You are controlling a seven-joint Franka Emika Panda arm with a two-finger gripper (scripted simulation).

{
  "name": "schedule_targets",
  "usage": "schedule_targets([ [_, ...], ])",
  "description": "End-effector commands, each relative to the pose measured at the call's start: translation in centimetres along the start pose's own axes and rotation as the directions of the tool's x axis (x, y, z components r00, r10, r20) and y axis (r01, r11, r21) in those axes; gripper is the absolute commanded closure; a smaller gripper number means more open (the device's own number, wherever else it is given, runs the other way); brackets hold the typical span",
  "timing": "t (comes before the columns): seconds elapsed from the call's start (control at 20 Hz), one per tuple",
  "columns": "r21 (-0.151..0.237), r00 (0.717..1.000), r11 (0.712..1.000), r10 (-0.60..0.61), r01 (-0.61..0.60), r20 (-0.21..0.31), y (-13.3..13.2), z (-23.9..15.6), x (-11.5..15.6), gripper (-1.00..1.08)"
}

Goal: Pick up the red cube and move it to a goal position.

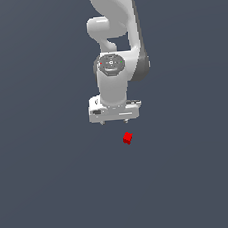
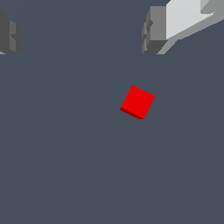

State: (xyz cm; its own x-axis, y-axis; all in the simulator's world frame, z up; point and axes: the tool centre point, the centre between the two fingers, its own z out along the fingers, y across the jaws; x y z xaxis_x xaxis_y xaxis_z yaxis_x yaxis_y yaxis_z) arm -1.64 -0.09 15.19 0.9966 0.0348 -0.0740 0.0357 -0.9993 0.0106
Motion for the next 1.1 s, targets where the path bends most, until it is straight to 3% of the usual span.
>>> schedule_targets([
  [0.0,0.000,1.000,1.000,0.000,0.000,0.000,0.0,0.0,0.0,-0.92],
  [0.65,0.007,0.995,0.995,0.101,-0.101,-0.015,-1.4,2.8,0.2,-0.92],
  [1.05,0.020,0.965,0.965,0.261,-0.261,-0.037,-3.6,7.3,1.1,-0.92],
])
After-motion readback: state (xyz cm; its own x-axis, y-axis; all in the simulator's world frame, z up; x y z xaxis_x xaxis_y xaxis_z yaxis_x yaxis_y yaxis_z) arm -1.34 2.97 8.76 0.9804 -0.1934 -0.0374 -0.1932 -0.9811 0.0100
